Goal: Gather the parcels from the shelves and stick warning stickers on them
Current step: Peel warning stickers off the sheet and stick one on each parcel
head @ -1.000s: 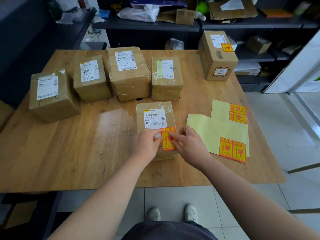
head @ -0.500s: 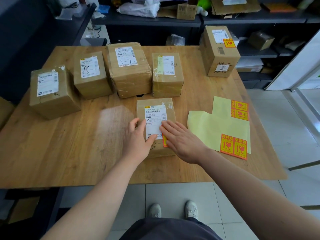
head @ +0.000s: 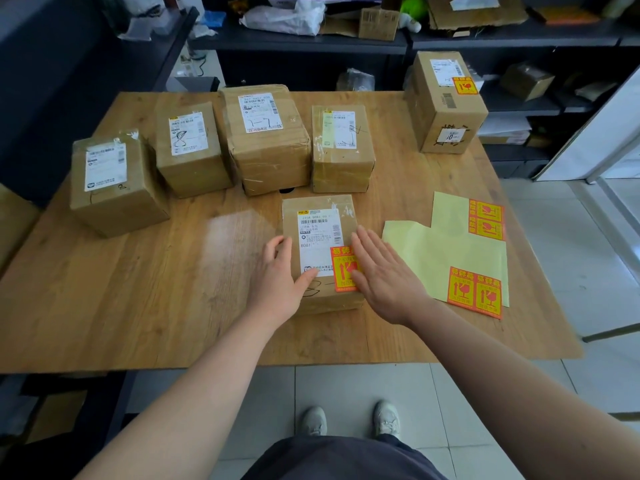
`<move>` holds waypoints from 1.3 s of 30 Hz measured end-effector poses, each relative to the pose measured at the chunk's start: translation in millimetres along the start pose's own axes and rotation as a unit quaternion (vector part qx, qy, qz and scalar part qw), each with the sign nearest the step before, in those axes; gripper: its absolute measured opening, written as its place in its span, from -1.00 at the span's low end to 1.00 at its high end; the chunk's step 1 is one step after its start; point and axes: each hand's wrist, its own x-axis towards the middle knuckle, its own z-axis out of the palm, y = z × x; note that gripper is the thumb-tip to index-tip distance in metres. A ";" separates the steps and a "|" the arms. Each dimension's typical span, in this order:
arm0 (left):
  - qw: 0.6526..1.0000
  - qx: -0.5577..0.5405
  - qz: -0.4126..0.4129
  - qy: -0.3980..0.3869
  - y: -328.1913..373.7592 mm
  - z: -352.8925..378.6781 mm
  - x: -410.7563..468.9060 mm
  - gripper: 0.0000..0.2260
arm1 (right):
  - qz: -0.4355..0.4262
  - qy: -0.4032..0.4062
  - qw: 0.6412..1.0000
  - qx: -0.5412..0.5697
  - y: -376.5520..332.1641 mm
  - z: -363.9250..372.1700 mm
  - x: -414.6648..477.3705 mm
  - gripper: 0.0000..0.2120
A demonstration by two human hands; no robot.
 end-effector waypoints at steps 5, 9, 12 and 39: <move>1.000 -0.005 0.000 0.001 3.3 -1.7 -3.5 -0.35 | -0.047 -0.014 0.999 -0.014 -8.2 8.4 -1.6 -0.40; 0.998 -0.049 -0.035 -0.031 -2.5 -3.2 -7.8 -0.42 | 0.058 -0.021 0.994 0.093 -6.1 2.0 -9.1 -0.34; 0.996 -0.073 -0.035 -0.047 -3.3 -6.3 -11.0 -0.54 | 0.102 -0.013 0.978 0.182 -17.0 -6.2 -14.0 -0.37; 0.977 -0.165 0.131 0.019 186.0 -97.8 168.4 -0.65 | 0.133 0.243 0.957 0.085 80.7 -227.2 76.5 -0.54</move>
